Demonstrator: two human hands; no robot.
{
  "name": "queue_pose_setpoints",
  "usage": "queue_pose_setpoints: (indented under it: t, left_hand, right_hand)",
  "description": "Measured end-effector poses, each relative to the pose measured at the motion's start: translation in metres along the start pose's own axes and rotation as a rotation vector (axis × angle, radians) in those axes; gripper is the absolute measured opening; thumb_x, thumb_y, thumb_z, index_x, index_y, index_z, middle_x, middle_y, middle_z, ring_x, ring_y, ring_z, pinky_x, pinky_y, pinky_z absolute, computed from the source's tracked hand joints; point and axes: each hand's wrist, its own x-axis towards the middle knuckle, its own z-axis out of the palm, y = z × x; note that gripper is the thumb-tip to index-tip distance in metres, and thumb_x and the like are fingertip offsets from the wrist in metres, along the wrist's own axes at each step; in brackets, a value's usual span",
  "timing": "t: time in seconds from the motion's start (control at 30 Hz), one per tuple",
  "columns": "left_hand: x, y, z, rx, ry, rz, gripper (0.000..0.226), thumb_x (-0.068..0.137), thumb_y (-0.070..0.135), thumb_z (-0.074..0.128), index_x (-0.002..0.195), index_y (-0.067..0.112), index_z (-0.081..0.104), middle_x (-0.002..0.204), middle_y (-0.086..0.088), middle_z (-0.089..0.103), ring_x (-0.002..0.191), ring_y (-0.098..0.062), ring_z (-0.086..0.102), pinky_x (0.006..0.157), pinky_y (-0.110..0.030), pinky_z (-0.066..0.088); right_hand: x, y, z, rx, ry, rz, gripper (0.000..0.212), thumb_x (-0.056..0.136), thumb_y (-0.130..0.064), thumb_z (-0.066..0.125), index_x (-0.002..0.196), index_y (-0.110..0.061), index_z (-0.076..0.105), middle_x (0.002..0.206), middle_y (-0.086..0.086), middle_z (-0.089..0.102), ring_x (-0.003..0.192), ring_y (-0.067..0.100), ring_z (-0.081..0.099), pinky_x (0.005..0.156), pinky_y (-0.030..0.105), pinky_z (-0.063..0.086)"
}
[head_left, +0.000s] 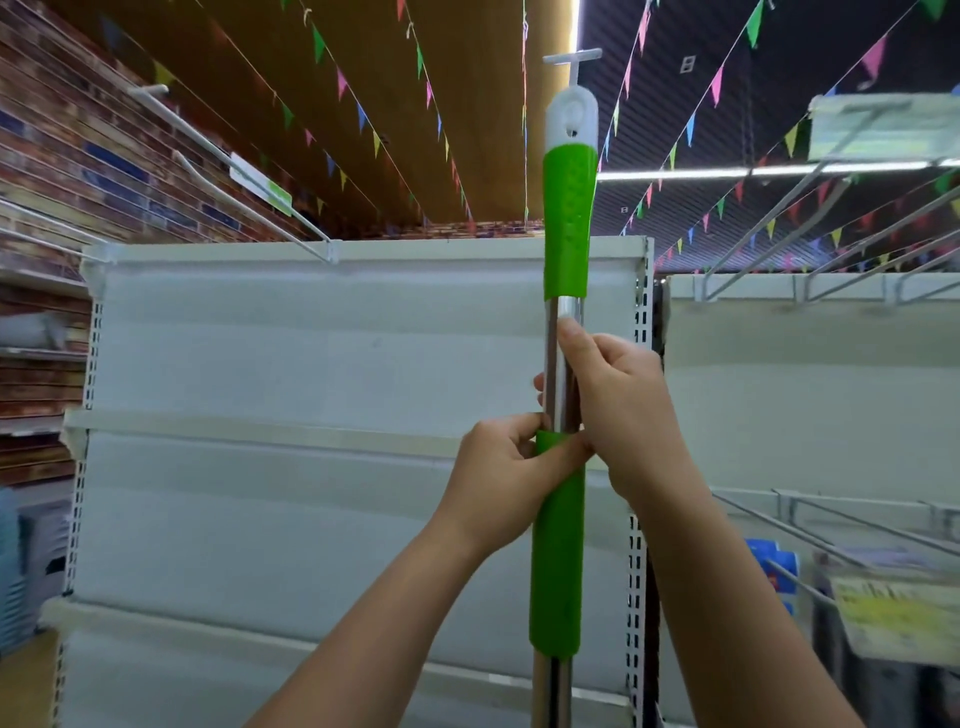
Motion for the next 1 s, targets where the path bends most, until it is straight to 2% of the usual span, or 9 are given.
queue_pose_setpoints:
  t: [0.17, 0.33, 0.5, 0.63, 0.73, 0.8, 0.9, 1.0]
  left_hand:
    - [0.004, -0.023, -0.001, 0.014, 0.024, -0.056, 0.02, 0.078, 0.03, 0.068, 0.077, 0.01, 0.069, 0.082, -0.028, 0.067, 0.081, -0.042, 0.065, 0.079, -0.053, 0.053]
    - [0.014, -0.04, 0.001, 0.027, 0.013, -0.101, 0.02, 0.079, 0.031, 0.069, 0.079, 0.011, 0.071, 0.084, -0.024, 0.07, 0.082, -0.037, 0.068, 0.082, -0.053, 0.054]
    - [0.029, -0.053, 0.002, 0.034, 0.0, -0.149, 0.03, 0.079, 0.035, 0.069, 0.088, 0.006, 0.07, 0.09, -0.025, 0.07, 0.086, -0.037, 0.068, 0.085, -0.054, 0.053]
    - [0.043, -0.065, 0.004, 0.051, -0.026, -0.194, 0.033, 0.081, 0.035, 0.067, 0.09, 0.003, 0.068, 0.094, -0.028, 0.068, 0.09, -0.041, 0.067, 0.086, -0.055, 0.053]
    - [0.051, -0.073, 0.006, 0.062, -0.041, -0.214, 0.024, 0.082, 0.035, 0.065, 0.085, 0.012, 0.067, 0.097, -0.026, 0.068, 0.093, -0.039, 0.066, 0.087, -0.051, 0.053]
    - [0.056, -0.077, 0.009, 0.07, -0.048, -0.218, 0.017, 0.082, 0.036, 0.065, 0.081, 0.019, 0.067, 0.097, -0.024, 0.068, 0.092, -0.037, 0.066, 0.084, -0.047, 0.053]
    - [0.06, -0.081, 0.01, 0.069, -0.053, -0.227, 0.015, 0.083, 0.035, 0.064, 0.078, 0.021, 0.065, 0.085, -0.017, 0.066, 0.08, -0.03, 0.064, 0.069, -0.036, 0.05]
    - [0.063, -0.084, 0.01, 0.073, -0.058, -0.236, 0.013, 0.084, 0.03, 0.064, 0.077, 0.019, 0.064, 0.081, -0.012, 0.063, 0.077, -0.027, 0.06, 0.068, -0.034, 0.046]
  right_hand:
    - [0.005, 0.021, 0.005, -0.013, -0.066, 0.117, 0.045, 0.093, -0.038, 0.048, 0.084, 0.004, 0.061, 0.069, 0.008, 0.068, 0.057, 0.013, 0.064, 0.065, 0.039, 0.056]
    - [0.013, 0.037, 0.006, -0.005, -0.052, 0.166, 0.043, 0.092, -0.039, 0.049, 0.084, 0.001, 0.063, 0.071, 0.008, 0.068, 0.062, 0.016, 0.064, 0.066, 0.038, 0.054]
    - [0.026, 0.051, 0.007, -0.026, -0.052, 0.202, 0.04, 0.092, -0.039, 0.049, 0.08, -0.004, 0.063, 0.073, 0.009, 0.069, 0.065, 0.02, 0.065, 0.073, 0.044, 0.056]
    - [0.038, 0.062, 0.008, -0.082, -0.053, 0.232, 0.046, 0.092, -0.041, 0.048, 0.085, 0.001, 0.063, 0.081, 0.016, 0.071, 0.072, 0.028, 0.067, 0.078, 0.05, 0.056]
    - [0.043, 0.067, 0.008, -0.084, -0.073, 0.254, 0.048, 0.092, -0.042, 0.047, 0.092, 0.005, 0.062, 0.084, 0.018, 0.07, 0.072, 0.026, 0.065, 0.08, 0.051, 0.055]
    - [0.046, 0.07, 0.007, -0.092, -0.091, 0.253, 0.052, 0.092, -0.042, 0.047, 0.096, 0.008, 0.06, 0.09, 0.023, 0.069, 0.073, 0.027, 0.064, 0.079, 0.053, 0.054]
    - [0.047, 0.073, 0.008, -0.113, -0.091, 0.212, 0.063, 0.089, -0.049, 0.046, 0.097, 0.013, 0.056, 0.097, 0.034, 0.063, 0.073, 0.033, 0.059, 0.079, 0.06, 0.051]
    - [0.05, 0.082, 0.012, -0.149, -0.064, 0.169, 0.076, 0.076, -0.06, 0.042, 0.093, 0.013, 0.055, 0.096, 0.036, 0.061, 0.08, 0.045, 0.061, 0.078, 0.062, 0.049]
